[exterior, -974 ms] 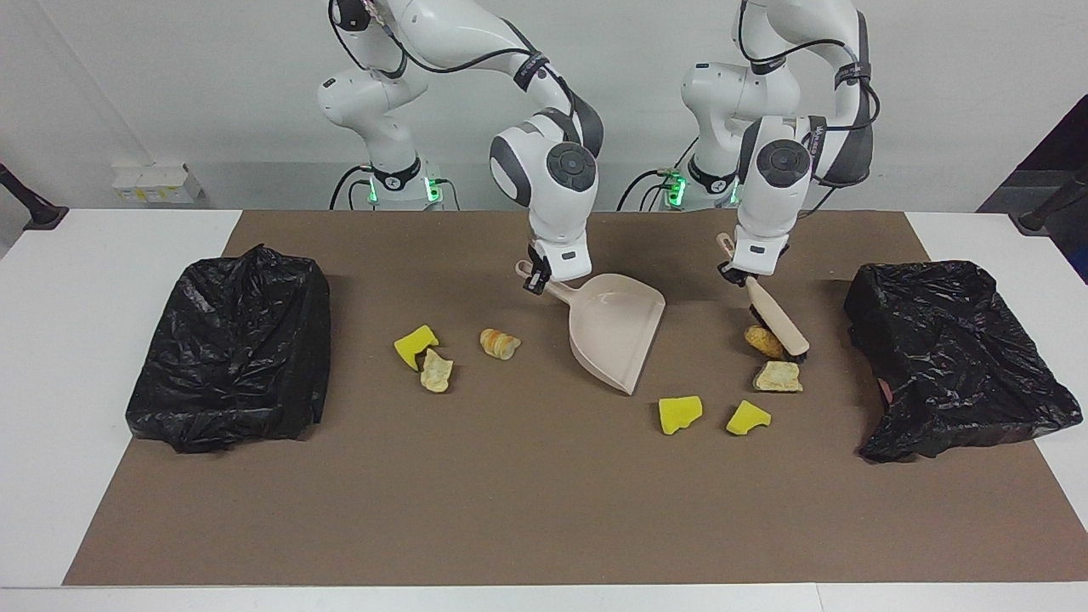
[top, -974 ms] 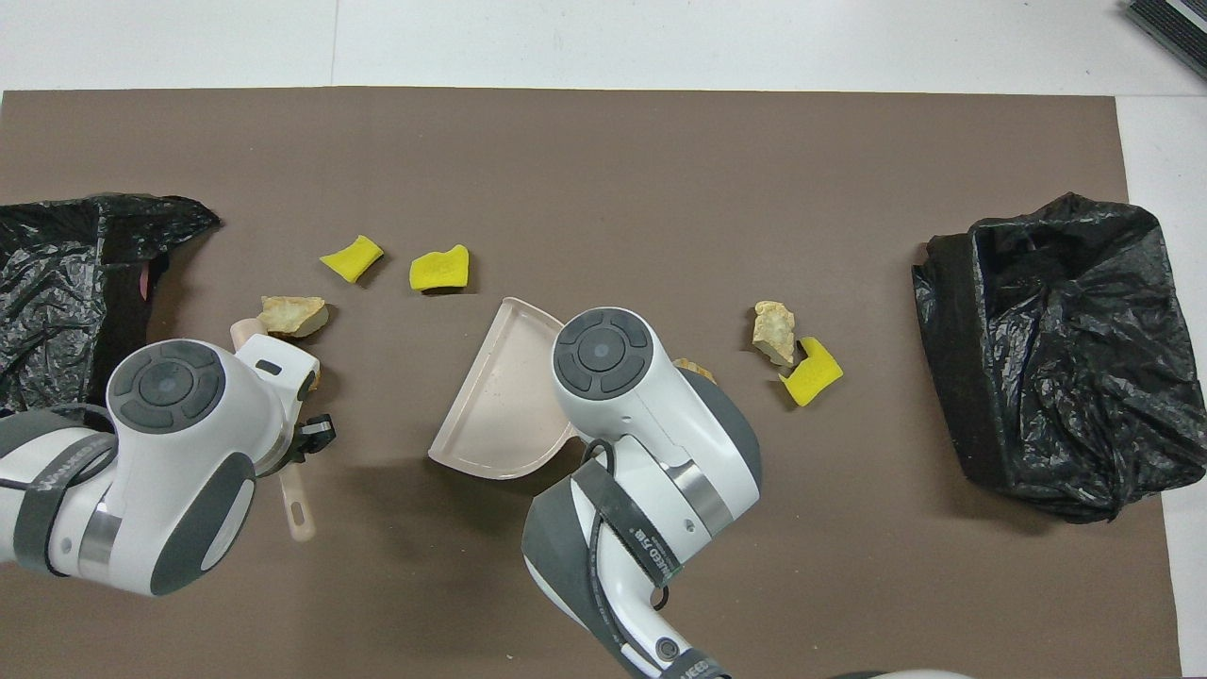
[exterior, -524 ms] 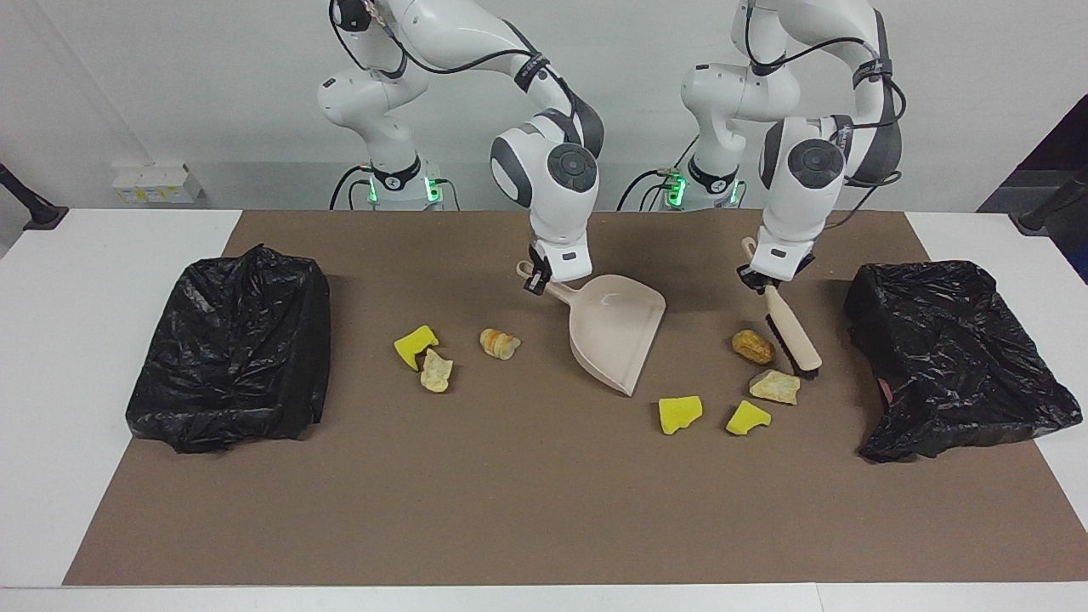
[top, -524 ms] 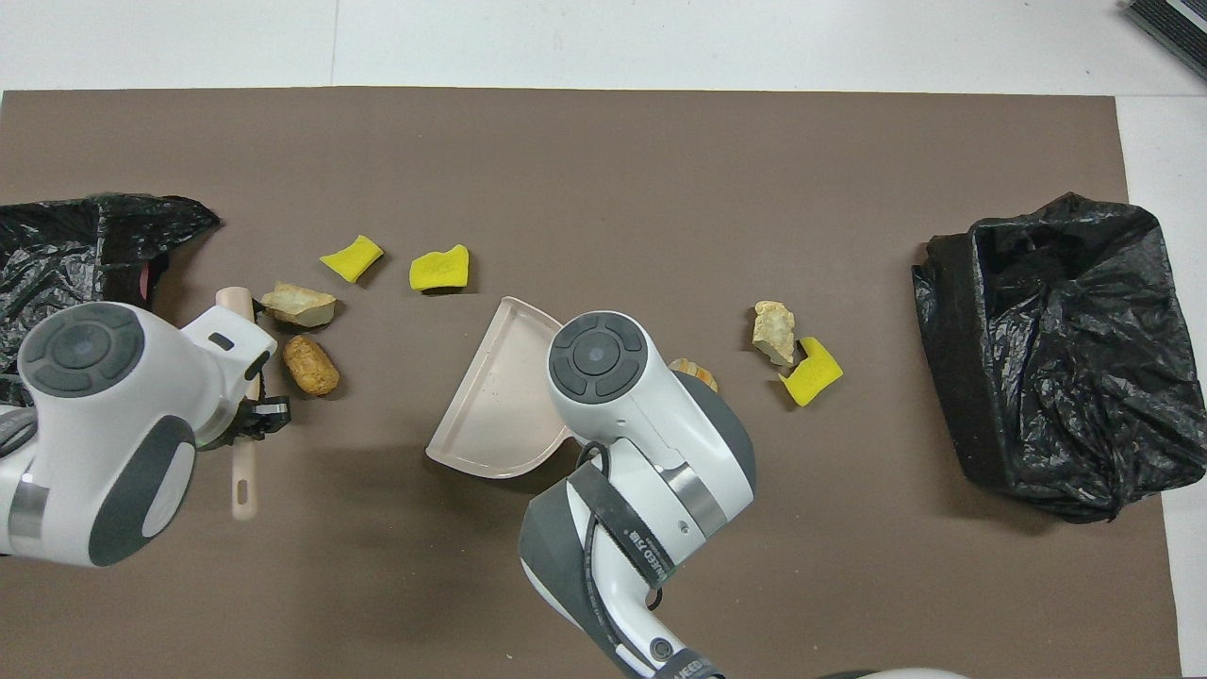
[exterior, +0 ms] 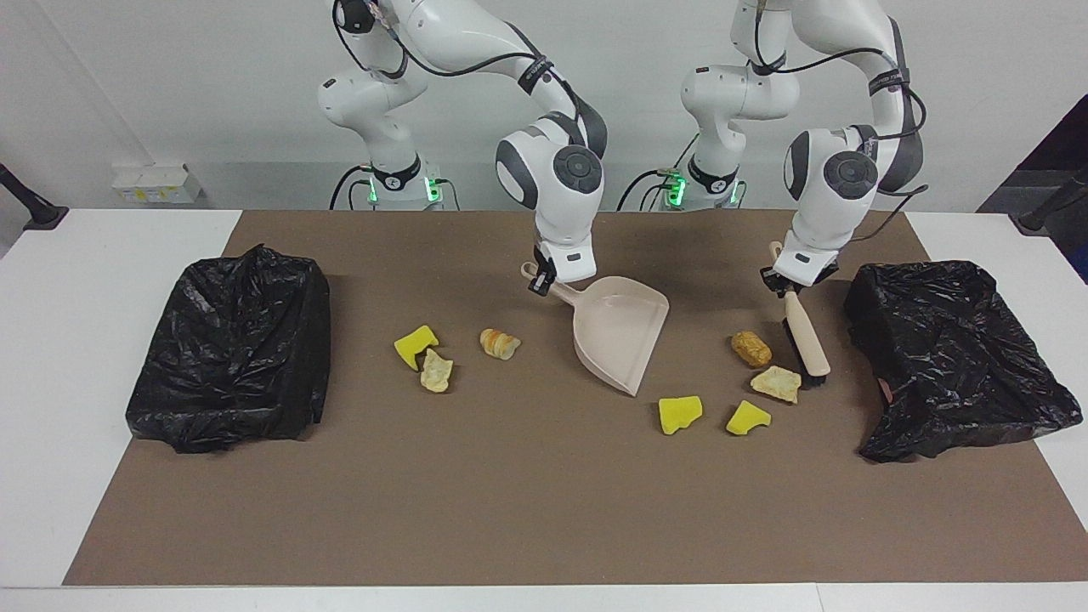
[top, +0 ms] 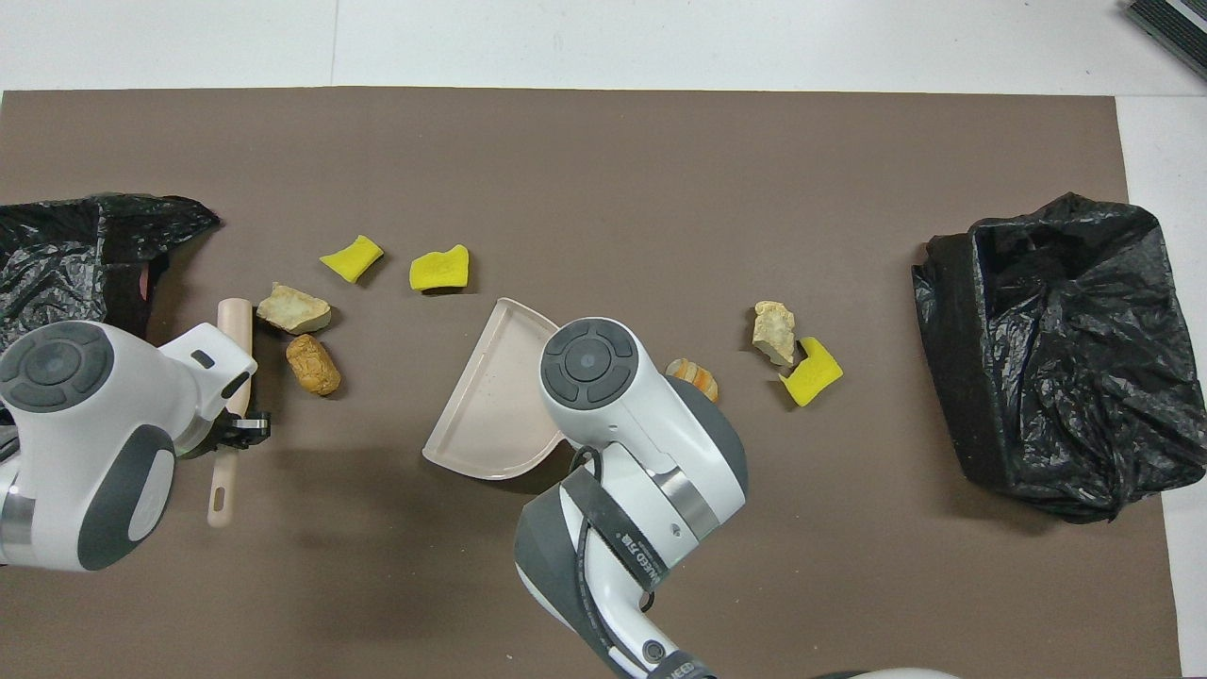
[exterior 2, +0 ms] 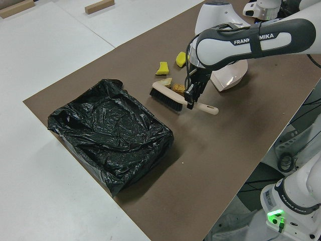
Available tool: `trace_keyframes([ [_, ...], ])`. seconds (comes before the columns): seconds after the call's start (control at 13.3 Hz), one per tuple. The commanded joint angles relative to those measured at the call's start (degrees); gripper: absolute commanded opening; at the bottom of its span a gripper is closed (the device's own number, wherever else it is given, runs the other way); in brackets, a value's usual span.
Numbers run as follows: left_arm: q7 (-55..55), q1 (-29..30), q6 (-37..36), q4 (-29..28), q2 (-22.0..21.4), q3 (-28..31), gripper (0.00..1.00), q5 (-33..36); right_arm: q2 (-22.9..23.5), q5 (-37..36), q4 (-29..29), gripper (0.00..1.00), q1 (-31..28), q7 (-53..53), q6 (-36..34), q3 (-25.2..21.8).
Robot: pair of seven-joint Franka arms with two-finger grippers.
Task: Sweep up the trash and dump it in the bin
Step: 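Sweep debris toward the dustpan with the brush in the left gripper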
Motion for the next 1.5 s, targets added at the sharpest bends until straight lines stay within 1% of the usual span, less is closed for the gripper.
trace_keyframes([
  [0.0,-3.3,-4.79,2.93,-0.35,0.93,0.05,0.0,0.44,-0.3,-0.87,-0.51,0.0,-0.05,1.73,0.99,0.25],
  [0.15,-3.05,-7.61,3.82,0.1,1.2,-0.21,0.0,-0.88,-0.38,-0.87,-0.51,0.0,-0.05,1.73,0.99,0.25],
  [0.22,-3.56,-9.97,4.86,0.1,1.37,-0.39,0.0,-2.54,-0.3,-0.87,-0.51,0.0,-0.05,1.73,0.99,0.25],
  [0.3,-3.92,-13.99,5.4,0.01,1.81,-0.3,0.0,-4.99,-0.38,-0.87,-0.51,0.0,-0.05,1.73,0.99,0.25],
  [0.45,-3.92,-18.32,5.4,0.01,1.99,-0.39,0.0,-8.17,-0.38,-0.87,-0.51,0.0,-0.05,1.73,0.99,0.25],
  [0.6,-3.75,-23.68,4.62,0.62,1.64,-0.3,0.0,-8.71,-0.38,-0.87,-0.51,0.0,-0.05,1.73,0.99,0.25],
  [0.67,-2.96,-24.57,3.83,1.84,1.72,-0.3,0.0,-8.62,-0.3,-0.87,-0.51,0.0,-0.05,1.73,0.99,0.25],
  [0.75,-1.56,-24.41,1.38,3.16,1.38,-0.39,0.0,-8.62,-0.38,-0.87,-0.42,0.0,-0.05,1.73,0.99,0.25],
  [0.97,6.86,-23.53,-9.07,11.5,0.93,0.31,0.0,-8.71,-0.38,-0.87,-0.51,0.0,-0.05,1.73,0.99,0.25],
  [1.05,10.72,-21.96,-9.53,12.57,1.11,0.32,0.0,-8.71,-0.38,-0.87,-0.51,0.0,-0.05,1.73,0.99,0.25],
  [1.12,15.72,-19.94,-8.49,12.66,1.55,0.32,0.0,-8.71,-0.38,-0.87,-0.51,0.0,-0.05,1.73,0.99,0.25],
  [1.27,27.22,-16.52,-3.41,12.75,2.69,0.4,0.0,-8.71,-0.38,-0.87,-0.51,0.0,-0.05,1.82,0.99,0.25],
  [1.35,31.54,-15.02,-1.65,13.01,3.91,0.4,0.0,-8.62,-0.38,-0.87,-0.51,0.0,-0.05,1.73,0.99,0.25],
  [1.42,33.85,-14.83,-0.32,14.06,5.49,0.4,0.0,-8.45,-0.38,-0.87,-0.51,0.0,-0.05,1.82,0.99,0.25],
])
